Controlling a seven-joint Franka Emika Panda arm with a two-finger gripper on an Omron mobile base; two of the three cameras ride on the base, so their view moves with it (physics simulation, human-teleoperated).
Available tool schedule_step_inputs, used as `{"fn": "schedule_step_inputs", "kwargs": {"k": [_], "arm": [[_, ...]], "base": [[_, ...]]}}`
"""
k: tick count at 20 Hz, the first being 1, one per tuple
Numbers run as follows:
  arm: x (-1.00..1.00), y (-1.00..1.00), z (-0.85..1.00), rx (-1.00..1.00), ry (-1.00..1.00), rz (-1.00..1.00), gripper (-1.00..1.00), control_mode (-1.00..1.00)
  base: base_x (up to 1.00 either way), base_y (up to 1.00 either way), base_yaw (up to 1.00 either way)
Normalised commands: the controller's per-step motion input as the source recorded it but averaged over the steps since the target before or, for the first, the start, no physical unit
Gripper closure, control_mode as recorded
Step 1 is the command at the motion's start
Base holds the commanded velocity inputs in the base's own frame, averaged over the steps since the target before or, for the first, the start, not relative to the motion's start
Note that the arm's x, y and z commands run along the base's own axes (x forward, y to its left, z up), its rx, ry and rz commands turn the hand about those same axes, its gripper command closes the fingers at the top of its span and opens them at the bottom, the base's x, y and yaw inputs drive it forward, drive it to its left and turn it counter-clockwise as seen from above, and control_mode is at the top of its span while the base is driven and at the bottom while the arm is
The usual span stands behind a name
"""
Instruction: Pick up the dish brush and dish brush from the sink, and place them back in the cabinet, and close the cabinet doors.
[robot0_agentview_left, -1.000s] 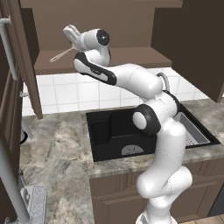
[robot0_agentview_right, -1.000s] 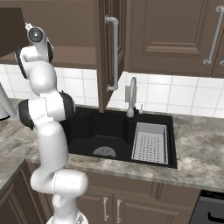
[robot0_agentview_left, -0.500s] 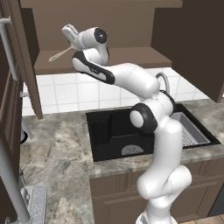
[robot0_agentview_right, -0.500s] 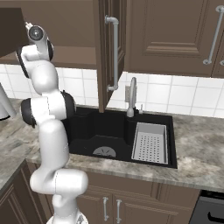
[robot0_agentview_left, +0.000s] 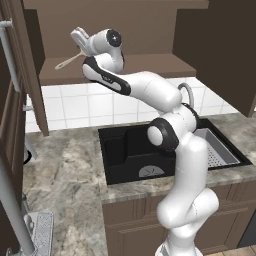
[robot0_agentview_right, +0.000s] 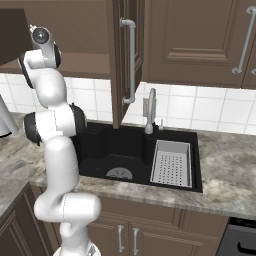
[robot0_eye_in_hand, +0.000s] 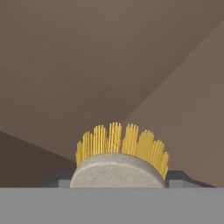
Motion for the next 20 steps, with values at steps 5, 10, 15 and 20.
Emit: {"fn": "schedule_step_inputs", "kwargs": {"k": [5,10,15,20], "arm": [[0.03,0.0,-0.13,0.0,0.01,0.0,-1.0,-1.0],[0.02,0.0,-0.09,0.0,0.01,0.0,-1.0,-1.0],[0.0,0.0,-0.01,0.0,0.04,-0.01,-1.0,-1.0],[-0.02,0.0,0.03,0.0,0.04,-0.02,-1.0,-1.0]], "base": [[0.0,0.0,0.0],[0.0,0.0,0.0],[0.0,0.0,0.0],[0.0,0.0,0.0]]}}
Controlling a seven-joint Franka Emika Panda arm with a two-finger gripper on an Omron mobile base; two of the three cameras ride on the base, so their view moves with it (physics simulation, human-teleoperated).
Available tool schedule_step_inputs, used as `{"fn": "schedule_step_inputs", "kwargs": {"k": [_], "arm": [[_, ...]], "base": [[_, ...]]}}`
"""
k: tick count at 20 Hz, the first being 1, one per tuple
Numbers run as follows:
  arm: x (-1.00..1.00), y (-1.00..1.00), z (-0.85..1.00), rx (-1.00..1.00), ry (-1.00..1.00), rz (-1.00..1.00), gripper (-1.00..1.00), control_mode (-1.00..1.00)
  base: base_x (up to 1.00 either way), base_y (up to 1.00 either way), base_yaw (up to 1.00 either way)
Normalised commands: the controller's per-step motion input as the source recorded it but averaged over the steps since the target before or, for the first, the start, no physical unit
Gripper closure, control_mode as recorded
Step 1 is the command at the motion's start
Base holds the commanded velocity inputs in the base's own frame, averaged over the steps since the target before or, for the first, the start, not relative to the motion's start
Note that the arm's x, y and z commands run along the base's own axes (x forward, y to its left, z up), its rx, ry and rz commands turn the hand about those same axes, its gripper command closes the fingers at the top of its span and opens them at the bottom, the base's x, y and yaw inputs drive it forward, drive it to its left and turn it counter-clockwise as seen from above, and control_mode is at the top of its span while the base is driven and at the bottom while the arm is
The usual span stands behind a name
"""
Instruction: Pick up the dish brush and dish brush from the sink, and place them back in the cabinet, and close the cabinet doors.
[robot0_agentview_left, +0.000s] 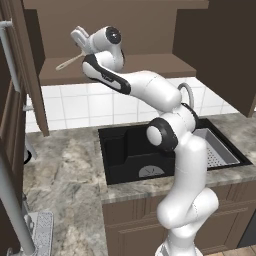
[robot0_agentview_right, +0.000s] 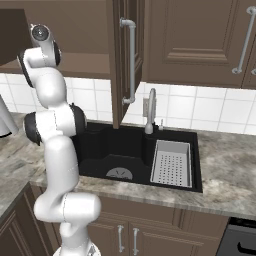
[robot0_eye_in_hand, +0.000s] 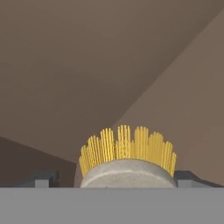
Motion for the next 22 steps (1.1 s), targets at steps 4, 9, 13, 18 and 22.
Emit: {"fn": "schedule_step_inputs", "kwargs": {"k": [4,9,13,18,22], "arm": [[-0.05,0.0,0.06,0.0,0.05,-0.02,-1.0,-1.0],[-0.07,0.0,0.04,0.02,0.04,-0.02,-1.0,-1.0],[-0.11,0.0,0.04,0.02,0.0,-0.03,-1.0,-1.0],[-0.11,0.0,0.0,0.02,0.0,-0.04,-1.0,-1.0],[-0.13,0.0,0.0,0.02,0.0,-0.02,-1.0,-1.0]], "base": [[0.0,0.0,0.0],[0.0,0.0,0.0],[0.0,0.0,0.0],[0.0,0.0,0.0],[0.0,0.0,0.0]]}}
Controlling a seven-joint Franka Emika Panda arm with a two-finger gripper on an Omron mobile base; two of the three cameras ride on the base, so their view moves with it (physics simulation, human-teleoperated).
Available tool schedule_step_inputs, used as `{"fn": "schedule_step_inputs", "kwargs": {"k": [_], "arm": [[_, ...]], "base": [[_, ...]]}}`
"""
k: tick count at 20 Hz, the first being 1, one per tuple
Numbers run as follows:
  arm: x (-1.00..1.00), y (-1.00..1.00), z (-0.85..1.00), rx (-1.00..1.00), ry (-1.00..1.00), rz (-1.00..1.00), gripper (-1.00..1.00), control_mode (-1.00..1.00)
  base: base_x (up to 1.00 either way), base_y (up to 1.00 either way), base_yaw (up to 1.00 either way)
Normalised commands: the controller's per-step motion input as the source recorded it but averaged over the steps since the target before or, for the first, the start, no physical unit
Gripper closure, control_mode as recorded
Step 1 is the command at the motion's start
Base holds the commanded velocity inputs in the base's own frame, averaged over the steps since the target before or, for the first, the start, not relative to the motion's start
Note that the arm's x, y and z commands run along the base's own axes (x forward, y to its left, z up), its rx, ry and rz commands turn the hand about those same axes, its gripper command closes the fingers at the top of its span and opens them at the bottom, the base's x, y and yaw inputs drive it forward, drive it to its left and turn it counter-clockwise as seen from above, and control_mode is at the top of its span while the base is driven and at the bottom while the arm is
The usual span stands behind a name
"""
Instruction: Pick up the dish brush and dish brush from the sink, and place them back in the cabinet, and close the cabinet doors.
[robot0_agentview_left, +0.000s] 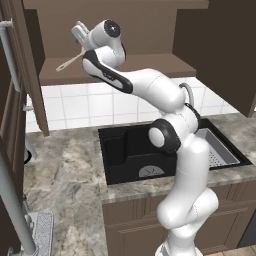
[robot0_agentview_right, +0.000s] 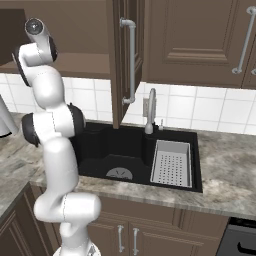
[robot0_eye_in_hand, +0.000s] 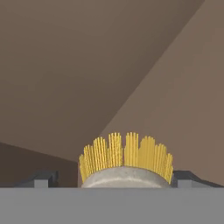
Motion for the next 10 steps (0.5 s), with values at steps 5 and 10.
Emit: {"fn": "schedule_step_inputs", "kwargs": {"k": [5,10], "arm": [[-0.14,0.0,-0.03,0.03,0.0,-0.02,-1.0,-1.0],[-0.15,-0.04,-0.06,0.04,0.0,0.0,-1.0,-1.0]], "base": [[0.0,0.0,0.0],[0.0,0.0,0.0]]}}
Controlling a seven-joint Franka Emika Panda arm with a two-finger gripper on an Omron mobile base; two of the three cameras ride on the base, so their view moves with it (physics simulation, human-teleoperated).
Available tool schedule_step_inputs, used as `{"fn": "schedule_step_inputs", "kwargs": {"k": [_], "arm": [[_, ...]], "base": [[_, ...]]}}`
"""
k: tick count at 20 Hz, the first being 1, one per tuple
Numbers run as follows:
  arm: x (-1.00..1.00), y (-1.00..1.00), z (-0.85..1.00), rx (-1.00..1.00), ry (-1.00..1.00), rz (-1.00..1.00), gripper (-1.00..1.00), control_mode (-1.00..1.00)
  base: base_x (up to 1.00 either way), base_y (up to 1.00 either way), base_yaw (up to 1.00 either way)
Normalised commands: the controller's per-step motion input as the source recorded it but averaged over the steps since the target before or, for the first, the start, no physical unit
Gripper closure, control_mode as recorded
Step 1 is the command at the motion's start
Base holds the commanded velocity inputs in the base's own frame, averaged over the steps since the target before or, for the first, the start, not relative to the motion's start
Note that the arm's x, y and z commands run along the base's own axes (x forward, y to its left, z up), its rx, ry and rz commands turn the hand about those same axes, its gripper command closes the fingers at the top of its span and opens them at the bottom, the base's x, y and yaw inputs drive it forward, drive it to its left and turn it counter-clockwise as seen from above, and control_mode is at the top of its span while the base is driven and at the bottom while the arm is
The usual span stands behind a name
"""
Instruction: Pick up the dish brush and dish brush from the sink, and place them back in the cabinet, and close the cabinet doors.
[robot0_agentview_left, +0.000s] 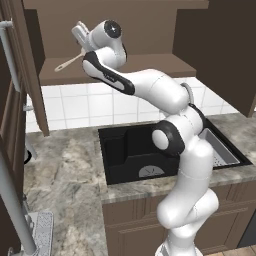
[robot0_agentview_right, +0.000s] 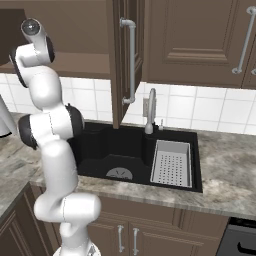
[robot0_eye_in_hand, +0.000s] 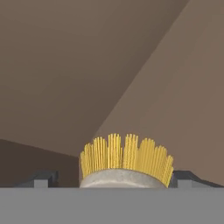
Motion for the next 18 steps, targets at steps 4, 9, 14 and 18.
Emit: {"fn": "schedule_step_inputs", "kwargs": {"k": [4,9,14,18], "arm": [[-0.11,-0.09,-0.11,0.04,0.0,0.0,-1.0,-1.0],[-0.06,-0.15,-0.11,0.06,0.0,0.0,-1.0,-1.0],[0.09,-0.16,-0.1,0.05,0.0,0.0,-1.0,-1.0],[0.07,-0.14,-0.01,0.09,0.01,0.0,-1.0,-1.0]], "base": [[0.0,0.0,0.0],[0.0,0.0,0.0],[0.0,0.0,0.0],[0.0,0.0,0.0]]}}
